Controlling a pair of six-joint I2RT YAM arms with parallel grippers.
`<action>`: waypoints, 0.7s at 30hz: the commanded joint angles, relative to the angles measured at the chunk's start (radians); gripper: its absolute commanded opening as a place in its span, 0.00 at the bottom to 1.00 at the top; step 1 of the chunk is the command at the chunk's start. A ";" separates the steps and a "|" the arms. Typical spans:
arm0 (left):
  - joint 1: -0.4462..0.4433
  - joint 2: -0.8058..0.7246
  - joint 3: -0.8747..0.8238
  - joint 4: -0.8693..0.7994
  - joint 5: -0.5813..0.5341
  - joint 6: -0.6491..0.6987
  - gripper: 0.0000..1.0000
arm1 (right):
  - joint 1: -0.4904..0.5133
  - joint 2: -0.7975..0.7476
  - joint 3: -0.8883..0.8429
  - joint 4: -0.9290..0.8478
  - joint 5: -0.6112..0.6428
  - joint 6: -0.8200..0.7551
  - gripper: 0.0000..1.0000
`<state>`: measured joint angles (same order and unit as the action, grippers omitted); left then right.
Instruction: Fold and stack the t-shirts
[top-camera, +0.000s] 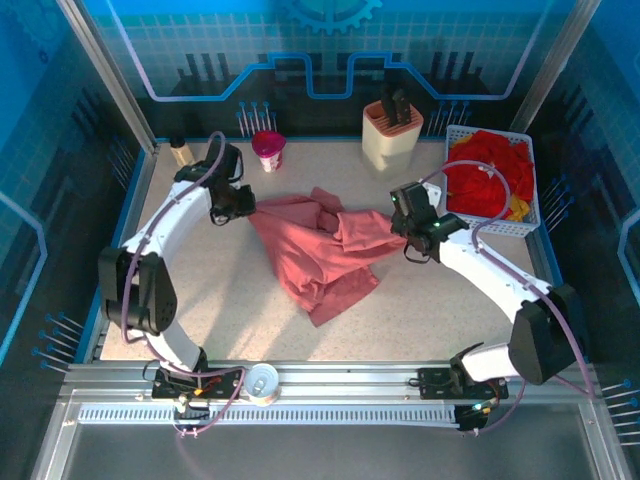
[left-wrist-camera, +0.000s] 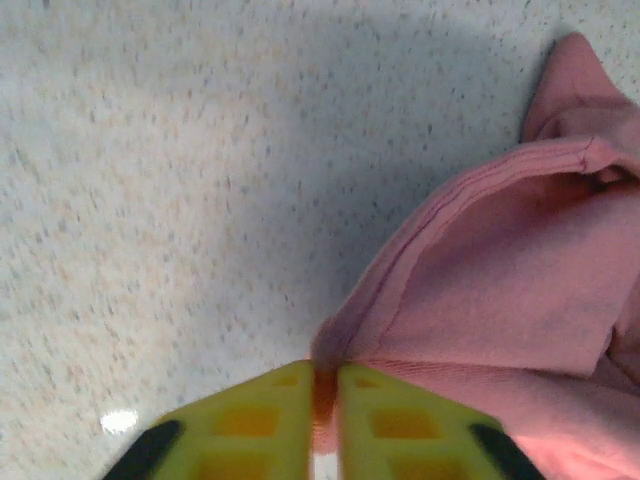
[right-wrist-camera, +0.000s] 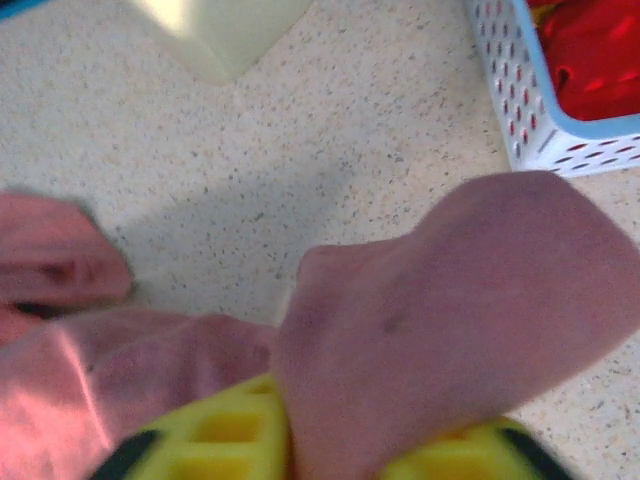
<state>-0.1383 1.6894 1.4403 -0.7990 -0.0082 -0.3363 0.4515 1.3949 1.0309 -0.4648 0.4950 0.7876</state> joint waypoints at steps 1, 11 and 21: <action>0.013 0.042 0.061 -0.075 -0.025 0.010 0.29 | -0.019 0.011 0.051 -0.005 -0.035 -0.023 0.49; -0.076 -0.184 -0.272 0.024 0.125 -0.079 0.58 | -0.024 -0.038 -0.035 0.072 -0.158 -0.100 1.00; -0.334 -0.304 -0.530 0.131 0.184 -0.274 0.58 | -0.025 -0.083 -0.183 0.159 -0.245 -0.107 0.97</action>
<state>-0.4236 1.4124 0.9455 -0.7044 0.1394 -0.5259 0.4374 1.3514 0.9005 -0.3508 0.2859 0.6819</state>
